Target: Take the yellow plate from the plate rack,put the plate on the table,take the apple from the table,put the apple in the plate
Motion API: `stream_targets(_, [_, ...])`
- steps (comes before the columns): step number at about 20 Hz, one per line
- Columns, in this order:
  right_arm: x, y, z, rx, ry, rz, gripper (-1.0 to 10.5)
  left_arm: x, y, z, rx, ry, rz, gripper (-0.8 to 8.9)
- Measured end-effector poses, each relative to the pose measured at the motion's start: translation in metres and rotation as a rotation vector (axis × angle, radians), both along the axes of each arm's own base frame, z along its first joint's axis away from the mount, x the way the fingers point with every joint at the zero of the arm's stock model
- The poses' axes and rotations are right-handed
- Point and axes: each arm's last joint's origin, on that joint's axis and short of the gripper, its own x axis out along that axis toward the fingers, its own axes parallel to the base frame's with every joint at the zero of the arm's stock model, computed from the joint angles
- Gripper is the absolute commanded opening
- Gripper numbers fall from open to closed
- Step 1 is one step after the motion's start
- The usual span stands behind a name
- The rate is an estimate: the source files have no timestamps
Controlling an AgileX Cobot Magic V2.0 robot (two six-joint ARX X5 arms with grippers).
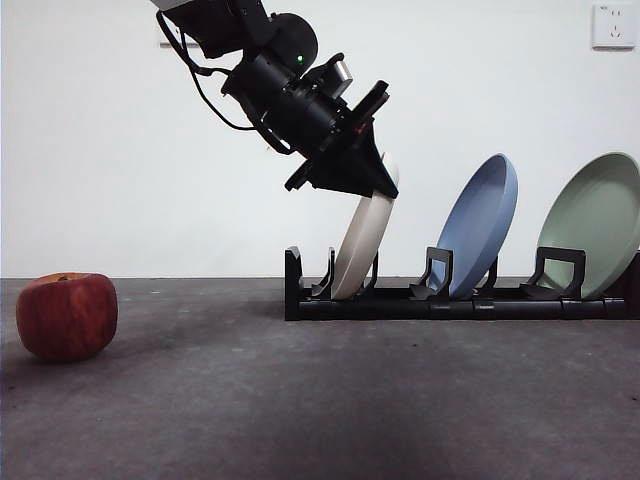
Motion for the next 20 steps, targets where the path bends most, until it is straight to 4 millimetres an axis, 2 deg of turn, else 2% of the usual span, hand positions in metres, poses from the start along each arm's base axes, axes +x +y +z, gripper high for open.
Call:
stream_targets(8, [0.0,0.0,0.0,0.0,0.0,0.0,0.0,0.003,0.004,0.005,-0.002,-0.019,0.018,-0.08])
stream_targets(10, [0.0,0.0,0.0,0.0,0.0,0.0,0.0,0.006,0.008,0.012,-0.006,-0.023,0.031,-0.08])
stream_targets(15, [0.0,0.0,0.0,0.0,0.001,0.0,0.0,0.015,0.024,0.055,-0.064,-0.085,0.065,-0.08])
stream_targets(20, [0.0,0.0,0.0,0.0,0.001,0.0,0.0,0.005,0.028,0.1,-0.13,-0.092,0.008,-0.08])
